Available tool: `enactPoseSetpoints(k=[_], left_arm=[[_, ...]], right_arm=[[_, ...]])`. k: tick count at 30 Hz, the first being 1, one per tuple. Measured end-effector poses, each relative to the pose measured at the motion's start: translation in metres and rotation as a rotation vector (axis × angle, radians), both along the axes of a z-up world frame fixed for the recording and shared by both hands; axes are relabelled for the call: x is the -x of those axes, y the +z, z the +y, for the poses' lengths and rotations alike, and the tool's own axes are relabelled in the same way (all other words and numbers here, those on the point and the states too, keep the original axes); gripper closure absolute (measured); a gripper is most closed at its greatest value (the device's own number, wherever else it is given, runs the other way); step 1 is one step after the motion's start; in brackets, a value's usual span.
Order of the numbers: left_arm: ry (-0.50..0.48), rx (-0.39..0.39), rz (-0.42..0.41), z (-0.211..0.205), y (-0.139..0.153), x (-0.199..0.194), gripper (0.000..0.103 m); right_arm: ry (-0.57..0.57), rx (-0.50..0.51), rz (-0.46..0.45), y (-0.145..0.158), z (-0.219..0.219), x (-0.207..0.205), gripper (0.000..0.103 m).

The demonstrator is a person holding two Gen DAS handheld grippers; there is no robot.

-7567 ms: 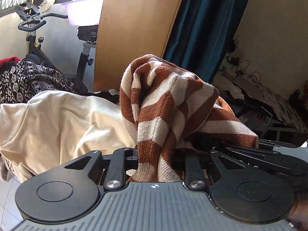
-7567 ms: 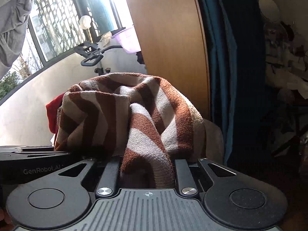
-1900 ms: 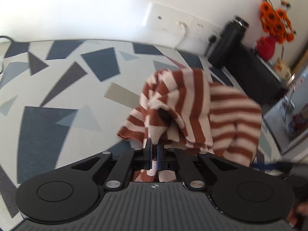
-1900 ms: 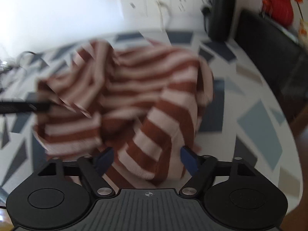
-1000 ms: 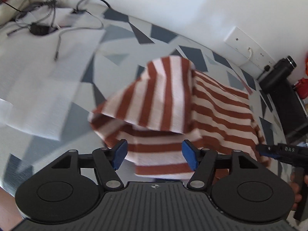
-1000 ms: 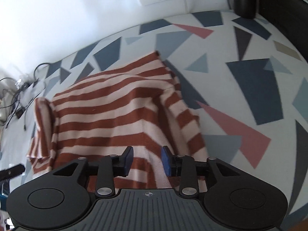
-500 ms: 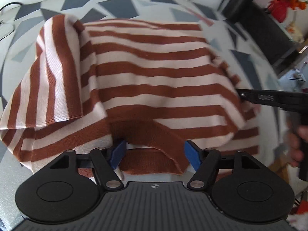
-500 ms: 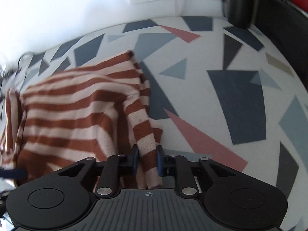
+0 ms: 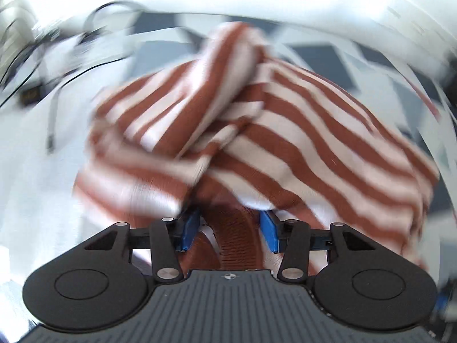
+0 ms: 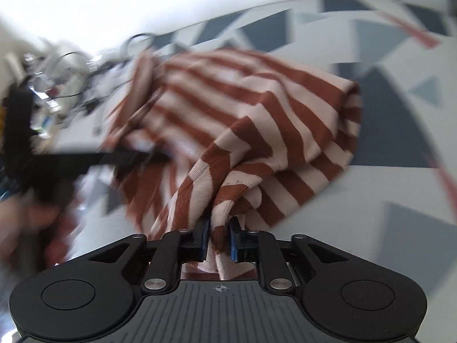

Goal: Fold clothes

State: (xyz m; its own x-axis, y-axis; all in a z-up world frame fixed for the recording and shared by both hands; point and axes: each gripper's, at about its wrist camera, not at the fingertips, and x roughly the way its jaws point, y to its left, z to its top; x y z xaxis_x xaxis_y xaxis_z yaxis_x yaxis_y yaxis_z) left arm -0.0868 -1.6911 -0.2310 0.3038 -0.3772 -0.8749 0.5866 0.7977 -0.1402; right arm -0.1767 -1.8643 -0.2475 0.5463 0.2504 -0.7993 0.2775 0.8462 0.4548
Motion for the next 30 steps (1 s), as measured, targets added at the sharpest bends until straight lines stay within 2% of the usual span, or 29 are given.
enactPoseSetpoints(k=[2,4,5,9,12,15,20,22,23,25,27,30], left_arm=[[0.035,0.013,-0.011,0.012,0.007,-0.007,0.043],[0.071,0.026,-0.021,0.023,0.014,-0.014,0.035],[0.088,0.032,-0.026,0.029,0.017,-0.017,0.034],[0.059,0.04,0.03,0.017,0.009,0.007,0.033],[0.034,0.046,0.074,0.007,0.002,0.026,0.02],[0.009,0.052,0.118,-0.004,-0.005,0.045,0.018],[-0.03,0.064,0.18,-0.02,-0.014,0.074,0.015],[-0.049,0.075,0.184,-0.026,-0.013,0.078,0.012],[-0.064,0.062,0.173,-0.03,-0.013,0.081,0.008],[-0.095,0.029,0.146,-0.039,-0.015,0.087,0.007],[-0.106,-0.024,0.108,-0.047,-0.02,0.088,0.007],[-0.126,-0.072,0.029,-0.058,-0.024,0.089,0.01]], right_arm=[[0.028,0.045,-0.011,0.008,0.005,-0.003,0.071],[-0.003,0.096,-0.048,0.021,-0.006,0.004,0.066],[-0.034,0.105,-0.065,0.025,-0.016,0.007,0.063],[-0.173,0.141,-0.047,0.022,-0.062,0.014,0.062],[-0.202,0.244,0.019,0.008,-0.082,0.003,0.061],[-0.195,0.33,0.047,-0.002,-0.082,-0.01,0.061],[-0.124,0.405,0.046,-0.007,-0.068,-0.026,0.058],[-0.113,0.414,0.044,-0.008,-0.063,-0.032,0.063],[-0.114,0.404,0.04,-0.008,-0.063,-0.033,0.075],[-0.102,0.404,0.034,-0.008,-0.062,-0.033,0.089],[-0.095,0.437,0.035,-0.006,-0.063,-0.03,0.094],[-0.153,0.484,0.039,0.0,-0.07,-0.02,0.099]])
